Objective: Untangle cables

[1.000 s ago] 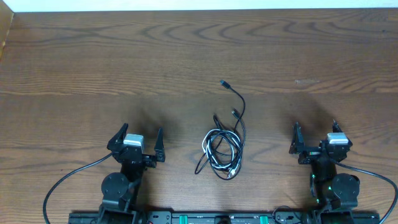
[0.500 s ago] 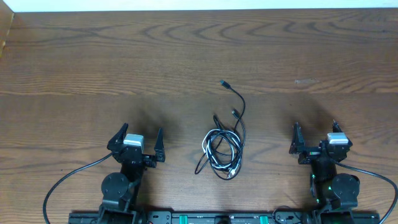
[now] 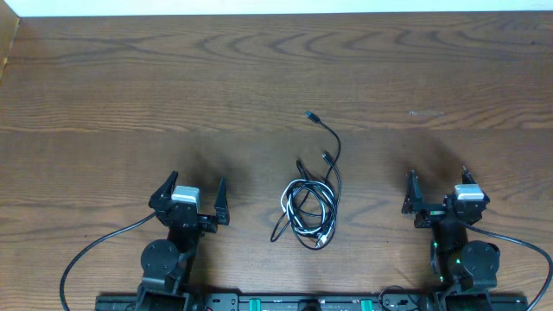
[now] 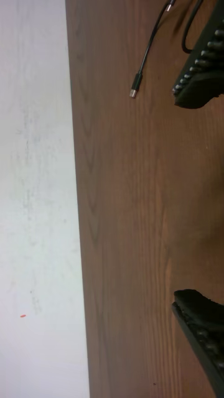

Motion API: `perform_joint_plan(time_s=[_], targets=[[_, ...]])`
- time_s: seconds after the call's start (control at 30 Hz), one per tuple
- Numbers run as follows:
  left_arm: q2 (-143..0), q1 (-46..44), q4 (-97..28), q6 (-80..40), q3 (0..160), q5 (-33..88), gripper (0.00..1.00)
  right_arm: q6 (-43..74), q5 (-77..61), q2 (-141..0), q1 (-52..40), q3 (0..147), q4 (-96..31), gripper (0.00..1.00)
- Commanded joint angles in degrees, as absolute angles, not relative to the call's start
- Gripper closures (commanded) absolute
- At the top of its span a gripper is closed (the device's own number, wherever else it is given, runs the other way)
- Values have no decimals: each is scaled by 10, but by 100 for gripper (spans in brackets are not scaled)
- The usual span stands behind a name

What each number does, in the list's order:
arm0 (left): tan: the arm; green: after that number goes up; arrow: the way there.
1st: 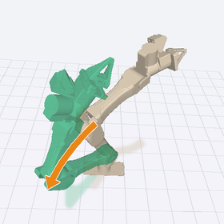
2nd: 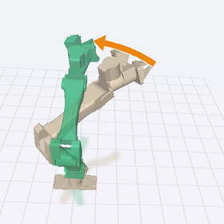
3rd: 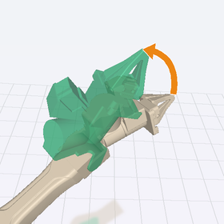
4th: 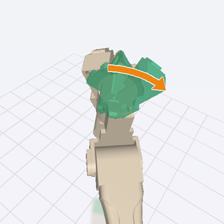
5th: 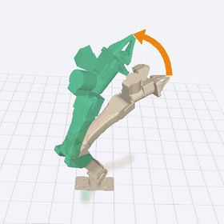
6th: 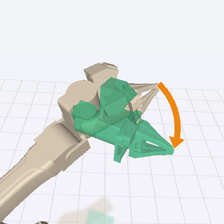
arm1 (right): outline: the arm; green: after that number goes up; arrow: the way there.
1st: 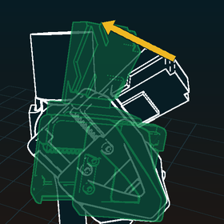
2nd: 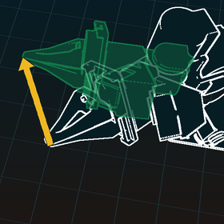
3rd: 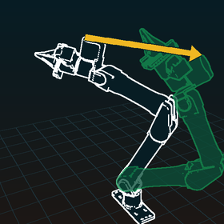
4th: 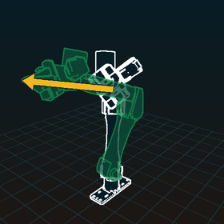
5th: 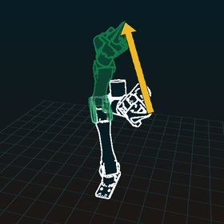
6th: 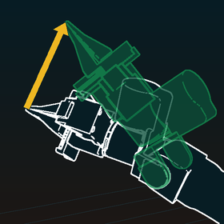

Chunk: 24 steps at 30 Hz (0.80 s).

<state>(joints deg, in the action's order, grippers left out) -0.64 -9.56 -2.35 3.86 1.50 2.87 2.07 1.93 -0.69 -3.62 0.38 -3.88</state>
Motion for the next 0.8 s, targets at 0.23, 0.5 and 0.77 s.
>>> perform_joint_plan(time_s=[0.23,0.5,0.77], targets=[[-7,-98,-39,39,10,23,2,12,24,-4,-37,3,-41,1],[-22,-98,-45,39,30,23,2,12,24,-4,-37,3,-41,1],[-93,-98,-45,39,69,23,2,12,25,-4,-37,3,-41,1]])
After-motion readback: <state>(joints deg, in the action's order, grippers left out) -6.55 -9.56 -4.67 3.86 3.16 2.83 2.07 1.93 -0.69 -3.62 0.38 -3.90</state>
